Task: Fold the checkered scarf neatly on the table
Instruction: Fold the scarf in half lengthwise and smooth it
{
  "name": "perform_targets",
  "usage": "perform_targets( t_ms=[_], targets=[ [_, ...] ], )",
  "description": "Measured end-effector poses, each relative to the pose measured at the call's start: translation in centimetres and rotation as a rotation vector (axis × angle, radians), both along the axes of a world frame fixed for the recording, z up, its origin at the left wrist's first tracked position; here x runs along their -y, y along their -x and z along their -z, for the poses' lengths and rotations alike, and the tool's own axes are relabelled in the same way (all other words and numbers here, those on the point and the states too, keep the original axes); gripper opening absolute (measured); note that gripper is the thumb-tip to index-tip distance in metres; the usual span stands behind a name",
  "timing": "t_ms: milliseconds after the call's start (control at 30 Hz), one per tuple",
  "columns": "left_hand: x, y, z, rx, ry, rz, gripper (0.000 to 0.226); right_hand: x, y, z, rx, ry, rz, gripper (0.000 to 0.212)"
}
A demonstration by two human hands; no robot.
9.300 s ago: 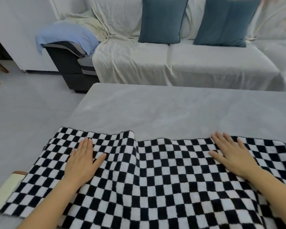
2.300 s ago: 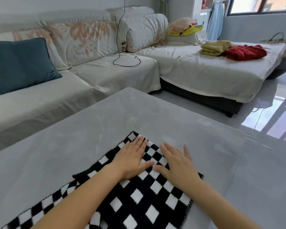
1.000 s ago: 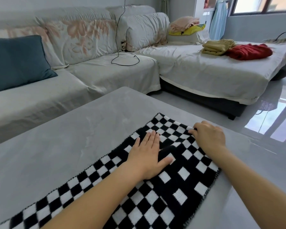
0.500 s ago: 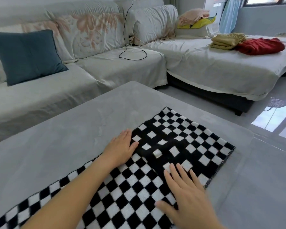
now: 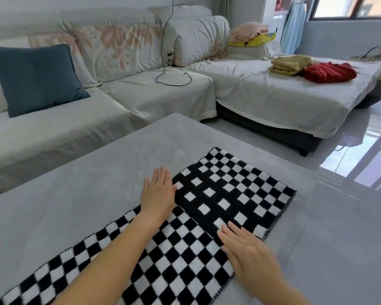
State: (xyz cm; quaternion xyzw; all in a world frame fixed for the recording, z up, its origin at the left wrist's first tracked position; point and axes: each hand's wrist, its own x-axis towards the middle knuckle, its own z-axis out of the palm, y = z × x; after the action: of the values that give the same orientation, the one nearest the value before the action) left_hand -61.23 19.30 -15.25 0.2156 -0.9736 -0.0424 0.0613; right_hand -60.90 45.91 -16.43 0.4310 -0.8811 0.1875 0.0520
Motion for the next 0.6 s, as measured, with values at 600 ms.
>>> perform_targets(
  t_ms=[600],
  targets=[
    [-6.8, -12.8, 1.5, 0.188, -0.193, -0.019, 0.075, 2.2, -1.4, 1.9, -0.057, -0.249, 0.063, 0.079]
  ],
)
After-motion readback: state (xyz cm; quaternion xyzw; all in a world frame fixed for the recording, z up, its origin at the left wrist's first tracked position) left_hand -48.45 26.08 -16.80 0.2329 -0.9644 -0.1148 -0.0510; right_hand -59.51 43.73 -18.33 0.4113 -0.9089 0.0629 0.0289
